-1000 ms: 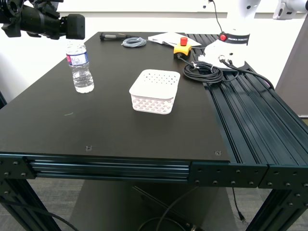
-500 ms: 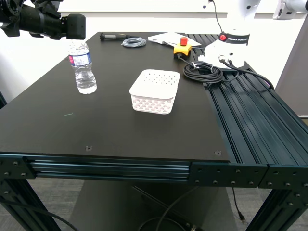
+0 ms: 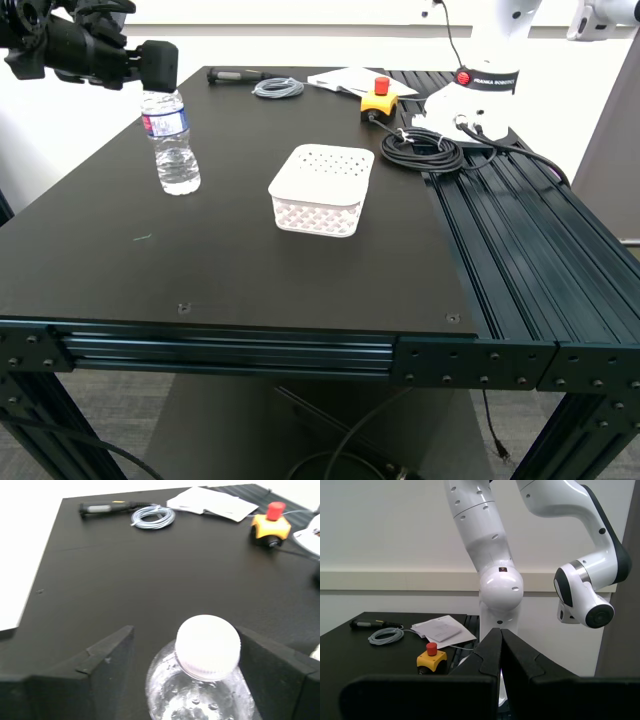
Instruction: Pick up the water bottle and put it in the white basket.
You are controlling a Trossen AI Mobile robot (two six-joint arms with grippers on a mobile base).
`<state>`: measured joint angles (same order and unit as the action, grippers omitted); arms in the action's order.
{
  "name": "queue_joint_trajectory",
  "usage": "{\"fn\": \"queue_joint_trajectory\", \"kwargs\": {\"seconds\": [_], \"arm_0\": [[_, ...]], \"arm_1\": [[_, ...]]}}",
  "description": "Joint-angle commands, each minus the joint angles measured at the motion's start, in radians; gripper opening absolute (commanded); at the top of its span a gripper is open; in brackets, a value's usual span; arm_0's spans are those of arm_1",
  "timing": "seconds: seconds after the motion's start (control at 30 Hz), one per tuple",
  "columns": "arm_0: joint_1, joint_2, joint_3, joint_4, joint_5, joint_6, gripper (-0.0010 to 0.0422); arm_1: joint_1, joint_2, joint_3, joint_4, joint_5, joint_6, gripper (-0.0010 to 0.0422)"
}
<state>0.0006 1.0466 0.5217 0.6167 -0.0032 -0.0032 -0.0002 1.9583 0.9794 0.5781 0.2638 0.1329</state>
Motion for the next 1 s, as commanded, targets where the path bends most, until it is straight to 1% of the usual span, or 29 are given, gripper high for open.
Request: {"fn": "queue_joint_trajectory", "kwargs": {"seconds": [0.03,0.07,0.2,0.3,0.43,0.47,0.5,0.53,0.57,0.63,0.7,0.77,0.83,0.9,1.0], "arm_0": [[0.000,0.000,0.001,0.003,0.001,0.003,0.0001],[0.000,0.000,0.001,0.003,0.001,0.003,0.0001],[0.000,0.000,0.001,0.003,0.001,0.003,0.0001],[0.000,0.000,0.001,0.003,0.001,0.003,0.0001],[0.000,0.000,0.001,0.003,0.001,0.003,0.0001],[0.000,0.000,0.001,0.003,0.001,0.003,0.0001],[0.000,0.000,0.001,0.003,0.001,0.003,0.0001],[0.000,0.000,0.001,0.003,0.001,0.003,0.0001],[0.000,0.000,0.001,0.003,0.001,0.003,0.0001],[0.000,0.000,0.001,0.003,0.001,0.003,0.0001],[0.000,0.000,0.001,0.003,0.001,0.003,0.0001],[0.000,0.000,0.001,0.003,0.001,0.003,0.0001],[0.000,0.000,0.001,0.003,0.001,0.003,0.0001],[0.000,0.000,0.001,0.003,0.001,0.003,0.0001],[0.000,0.000,0.001,0.002,0.001,0.003,0.0001]], "arm_1": [[0.001,0.000,0.000,-0.032,-0.019,0.030,0.0279],[0.001,0.000,0.000,-0.041,-0.021,0.041,0.0273],[0.007,0.000,0.000,-0.091,-0.045,0.115,0.0221],[0.016,0.000,0.000,-0.098,-0.045,0.117,0.0184],[0.017,0.000,0.000,-0.097,-0.009,0.130,0.0128],[0.018,0.000,0.000,-0.098,-0.009,0.130,0.0108],[0.018,0.000,0.000,-0.098,-0.007,0.130,0.0075],[0.018,0.000,0.000,-0.098,0.010,0.131,0.0040],[0.019,0.000,0.000,-0.097,0.043,0.130,-0.0006],[0.019,0.000,0.002,-0.098,0.055,0.129,0.0008],[0.018,-0.001,0.008,-0.106,0.059,0.121,0.0001],[0.016,-0.033,0.024,-0.109,0.106,0.054,0.0001],[0.004,-0.086,0.044,-0.113,0.132,0.031,-0.0001],[-0.028,-0.158,0.082,-0.161,0.137,0.030,-0.0001],[-0.108,-0.205,0.168,-0.282,0.160,0.031,-0.0001]]}}
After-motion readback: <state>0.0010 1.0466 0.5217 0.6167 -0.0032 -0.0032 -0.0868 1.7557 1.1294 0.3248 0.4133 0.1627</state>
